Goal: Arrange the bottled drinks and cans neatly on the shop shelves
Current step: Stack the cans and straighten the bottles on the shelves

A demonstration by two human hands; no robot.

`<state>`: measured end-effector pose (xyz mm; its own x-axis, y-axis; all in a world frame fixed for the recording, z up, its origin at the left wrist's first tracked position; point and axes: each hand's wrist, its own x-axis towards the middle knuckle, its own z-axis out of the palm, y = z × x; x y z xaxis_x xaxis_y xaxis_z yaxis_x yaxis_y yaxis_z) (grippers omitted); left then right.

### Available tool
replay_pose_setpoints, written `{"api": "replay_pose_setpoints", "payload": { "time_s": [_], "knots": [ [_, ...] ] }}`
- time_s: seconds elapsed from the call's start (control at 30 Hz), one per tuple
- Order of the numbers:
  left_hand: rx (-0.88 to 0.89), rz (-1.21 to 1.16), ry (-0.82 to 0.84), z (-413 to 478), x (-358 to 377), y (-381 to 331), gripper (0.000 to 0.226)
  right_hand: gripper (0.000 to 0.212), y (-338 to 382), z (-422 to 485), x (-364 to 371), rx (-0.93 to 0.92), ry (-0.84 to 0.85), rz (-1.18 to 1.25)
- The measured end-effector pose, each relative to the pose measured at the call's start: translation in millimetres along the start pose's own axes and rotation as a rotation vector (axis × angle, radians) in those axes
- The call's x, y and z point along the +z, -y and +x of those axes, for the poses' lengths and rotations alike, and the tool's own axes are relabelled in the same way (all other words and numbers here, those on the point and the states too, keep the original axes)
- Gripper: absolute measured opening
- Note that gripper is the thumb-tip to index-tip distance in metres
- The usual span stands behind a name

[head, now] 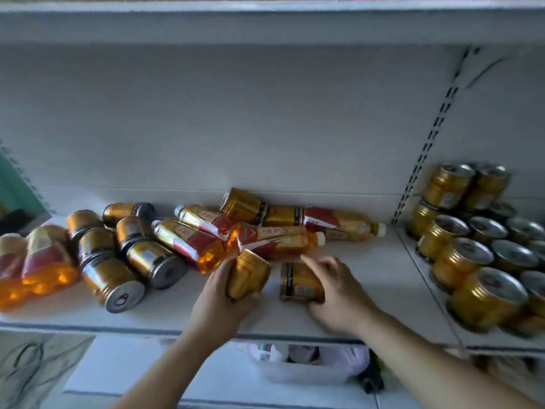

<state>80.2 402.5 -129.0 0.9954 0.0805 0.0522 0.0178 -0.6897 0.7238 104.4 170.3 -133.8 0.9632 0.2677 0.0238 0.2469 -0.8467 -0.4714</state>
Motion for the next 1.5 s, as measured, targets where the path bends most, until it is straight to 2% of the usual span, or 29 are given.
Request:
{"api": "replay_pose_setpoints", "payload": {
  "time_s": [0.03, 0.17, 0.27, 0.37, 0.47, 0.53, 0.63, 0.7, 0.8, 0.97, 1.03, 1.17, 1.33, 1.5],
  "knots": [
    [0.048, -0.096, 0.016, -4.4, 5.2, -1.5, 0.077, 0.090, 1.2, -7.4, -6.6, 0.053, -0.035, 0.052],
    [0.140, -0.149, 0.173, -10.6, 27.2, -7.0, 0.086, 0.100, 3.9, -37.2, -25.0, 0.258, -0.248, 0.223],
    [0.106, -0.298, 0.289, -8.2, 34.4, -8.9, 0.097, 0.106, 5.9, -50.0, -27.9, 0.328, -0.434, 0.298],
    [0.082, -0.369, 0.302, -5.8, 34.9, -6.5, 0.098, 0.105, 10.6, -51.8, -17.6, 0.391, -0.549, 0.414],
    [0.096, -0.414, 0.317, -5.9, 34.2, -12.0, 0.088, 0.087, 17.3, -43.2, -4.8, 0.426, -0.571, 0.522],
    [0.083, -0.466, 0.312, -4.6, 33.9, -14.4, 0.081, 0.082, 23.8, -35.5, -3.0, 0.405, -0.512, 0.596],
    [0.064, -0.519, 0.278, -9.6, 28.4, -20.5, 0.080, 0.087, 30.2, -34.4, -13.0, 0.376, -0.399, 0.540],
    [0.043, -0.550, 0.269, -17.3, 23.7, -31.0, 0.082, 0.097, 31.8, -43.9, -26.2, 0.358, -0.393, 0.493],
    [0.053, -0.639, 0.266, -31.9, 22.5, -56.0, 0.079, 0.098, 28.7, -68.6, -50.3, 0.345, -0.454, 0.551],
    [0.121, -0.797, 0.205, -60.4, 44.1, -118.9, 0.057, 0.042, -0.1, -125.7, -106.3, 0.233, -0.728, 0.792],
    [0.143, -0.836, 0.177, -69.4, 64.4, -153.8, 0.045, 0.036, -24.1, -150.6, -131.4, 0.227, -0.814, 0.879],
    [0.168, -0.874, 0.140, -82.3, 118.7, -229.9, 0.034, 0.037, -88.7, -190.9, -180.3, 0.233, -0.856, 0.968],
    [0.128, -0.936, 0.139, -87.3, 176.0, -297.3, 0.048, 0.035, -164.0, -219.9, -234.9, 0.226, -0.811, 0.943],
    [0.048, -0.850, 0.101, -75.6, 205.0, -316.8, 0.066, 0.039, -208.3, -205.1, -258.0, 0.218, -0.757, 0.871]
  ]
}}
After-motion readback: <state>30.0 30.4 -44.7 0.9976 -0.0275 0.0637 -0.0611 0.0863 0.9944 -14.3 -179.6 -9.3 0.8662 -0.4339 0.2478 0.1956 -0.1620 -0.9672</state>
